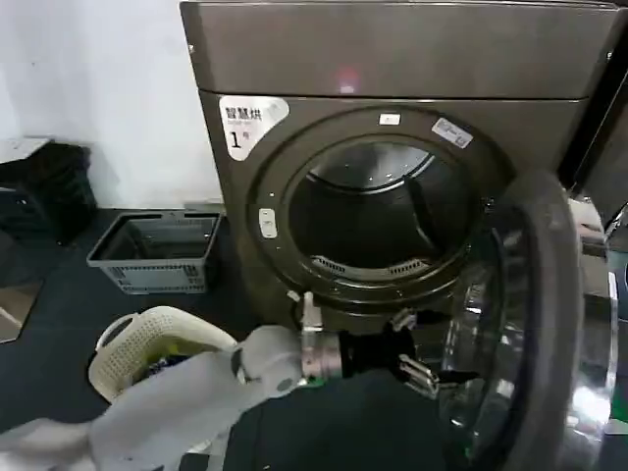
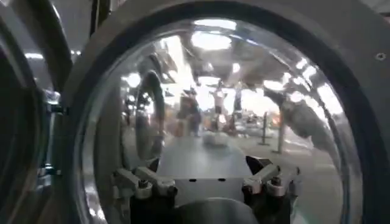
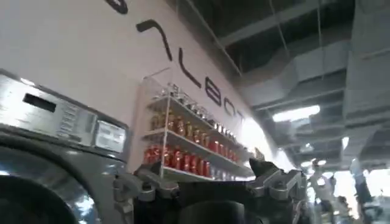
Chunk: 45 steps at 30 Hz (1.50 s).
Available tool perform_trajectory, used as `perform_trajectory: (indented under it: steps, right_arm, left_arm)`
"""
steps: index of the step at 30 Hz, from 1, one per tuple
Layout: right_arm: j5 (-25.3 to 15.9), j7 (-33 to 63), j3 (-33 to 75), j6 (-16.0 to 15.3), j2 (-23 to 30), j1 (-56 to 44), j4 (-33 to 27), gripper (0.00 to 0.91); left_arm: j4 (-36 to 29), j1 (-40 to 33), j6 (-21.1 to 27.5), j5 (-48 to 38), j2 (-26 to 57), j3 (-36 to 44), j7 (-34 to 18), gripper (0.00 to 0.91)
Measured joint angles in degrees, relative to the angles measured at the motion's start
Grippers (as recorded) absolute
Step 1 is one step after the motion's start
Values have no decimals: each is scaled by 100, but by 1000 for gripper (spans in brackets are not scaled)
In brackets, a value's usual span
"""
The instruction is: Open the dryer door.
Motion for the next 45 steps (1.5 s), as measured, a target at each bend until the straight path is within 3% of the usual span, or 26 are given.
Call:
perform_trajectory:
  steps: [12, 20, 45]
  right_arm:
    - [-86, 117, 712, -176, -128, -250, 56, 907]
    - [-422, 119, 1060, -159, -192, -250, -26, 907]
    - [-431, 64, 1459, -163, -290, -355, -20, 907]
  left_arm:
    - [577, -293, -39, -18, -832, 536, -95, 907]
    - [1042, -378, -85, 59, -1434, 769, -178, 907]
    - [2454, -506, -269, 435, -3028, 1131, -358, 907]
